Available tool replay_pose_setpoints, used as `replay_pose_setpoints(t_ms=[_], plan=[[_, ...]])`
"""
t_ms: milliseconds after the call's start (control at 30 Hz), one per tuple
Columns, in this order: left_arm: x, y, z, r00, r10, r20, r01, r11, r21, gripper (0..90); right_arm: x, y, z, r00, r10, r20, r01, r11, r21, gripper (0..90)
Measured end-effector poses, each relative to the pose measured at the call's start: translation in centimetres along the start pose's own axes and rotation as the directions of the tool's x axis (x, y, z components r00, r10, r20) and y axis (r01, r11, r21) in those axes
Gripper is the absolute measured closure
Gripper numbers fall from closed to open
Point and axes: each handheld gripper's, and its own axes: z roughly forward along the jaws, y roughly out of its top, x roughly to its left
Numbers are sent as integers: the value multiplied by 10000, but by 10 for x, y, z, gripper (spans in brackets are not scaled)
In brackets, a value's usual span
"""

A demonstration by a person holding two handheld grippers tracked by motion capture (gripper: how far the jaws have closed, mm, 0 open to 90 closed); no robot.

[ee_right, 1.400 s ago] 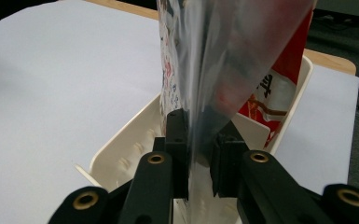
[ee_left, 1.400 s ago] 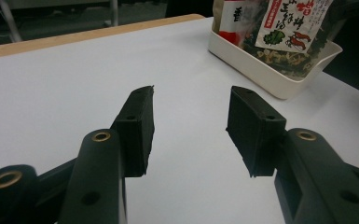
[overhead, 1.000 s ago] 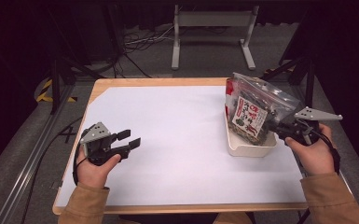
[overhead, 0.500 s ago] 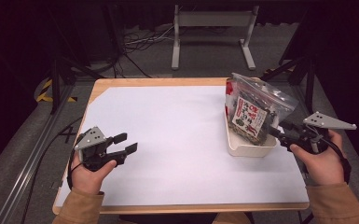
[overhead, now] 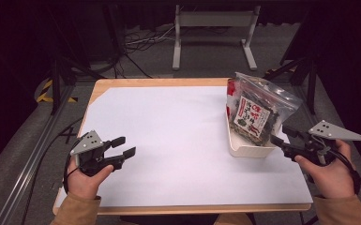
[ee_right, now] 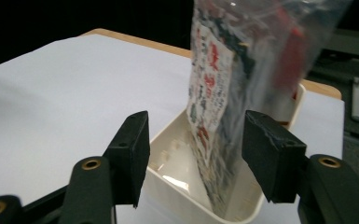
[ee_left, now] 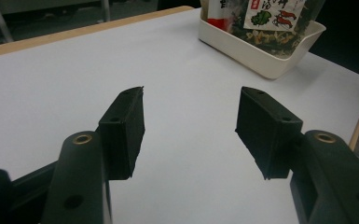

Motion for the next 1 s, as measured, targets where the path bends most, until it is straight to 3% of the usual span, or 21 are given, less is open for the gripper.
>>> replay_pose_setpoints(t_ms=[133,433,767,1000], plan=[[2,-2,-2,9996,130,242,-127,9999,-93,417,10,2,1,9989,-368,-303,364,9992,-150,380],[3,-7,-3,9993,148,340,-146,9999,-48,414,24,-2,14,9894,-677,-1286,619,9969,-483,346],[4,-13,-2,9987,112,500,-114,9999,22,406,41,-11,34,9679,-1030,-2291,931,9942,-537,339],[5,-17,-1,9982,105,582,-109,9999,57,401,51,-22,49,9549,-1160,-2733,1071,9931,-473,332]])
